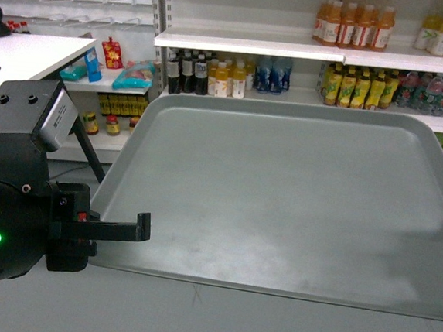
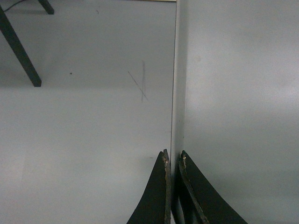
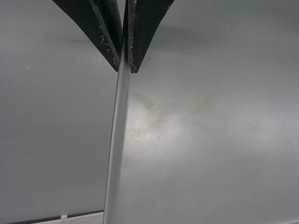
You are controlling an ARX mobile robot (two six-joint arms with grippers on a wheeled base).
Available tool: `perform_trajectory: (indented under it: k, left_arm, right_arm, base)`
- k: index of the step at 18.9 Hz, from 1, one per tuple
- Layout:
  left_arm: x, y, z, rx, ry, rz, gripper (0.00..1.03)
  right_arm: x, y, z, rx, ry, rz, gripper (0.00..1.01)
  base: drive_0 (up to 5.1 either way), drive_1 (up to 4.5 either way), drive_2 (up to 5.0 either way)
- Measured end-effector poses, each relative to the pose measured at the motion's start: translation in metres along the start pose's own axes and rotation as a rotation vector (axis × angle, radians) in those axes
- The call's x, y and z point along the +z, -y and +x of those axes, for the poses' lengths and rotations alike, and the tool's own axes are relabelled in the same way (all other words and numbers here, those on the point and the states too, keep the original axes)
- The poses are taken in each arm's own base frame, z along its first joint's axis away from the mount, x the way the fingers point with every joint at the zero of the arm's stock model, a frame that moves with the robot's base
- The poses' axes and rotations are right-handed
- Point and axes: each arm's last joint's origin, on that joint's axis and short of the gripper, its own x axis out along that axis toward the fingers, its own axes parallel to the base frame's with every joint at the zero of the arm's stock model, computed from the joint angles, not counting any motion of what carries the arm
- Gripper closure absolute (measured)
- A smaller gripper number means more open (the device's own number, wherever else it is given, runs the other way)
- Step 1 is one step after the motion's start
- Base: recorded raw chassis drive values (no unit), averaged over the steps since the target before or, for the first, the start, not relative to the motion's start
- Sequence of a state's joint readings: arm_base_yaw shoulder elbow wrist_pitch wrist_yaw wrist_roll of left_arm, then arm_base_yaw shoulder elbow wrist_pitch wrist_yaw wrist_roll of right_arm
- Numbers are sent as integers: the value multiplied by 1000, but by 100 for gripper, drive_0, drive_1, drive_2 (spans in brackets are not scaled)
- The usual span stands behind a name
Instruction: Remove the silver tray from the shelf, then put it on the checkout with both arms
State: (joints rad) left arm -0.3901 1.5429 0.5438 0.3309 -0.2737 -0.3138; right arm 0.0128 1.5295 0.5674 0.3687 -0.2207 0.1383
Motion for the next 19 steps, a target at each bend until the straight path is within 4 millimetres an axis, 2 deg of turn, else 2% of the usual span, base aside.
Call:
perform_trajectory:
  k: [19]
  left_arm:
    - [0,0,0,2,3,0,100]
  right_arm:
    - [0,0,0,2,1,0,98]
  base:
    - [-499,247,247]
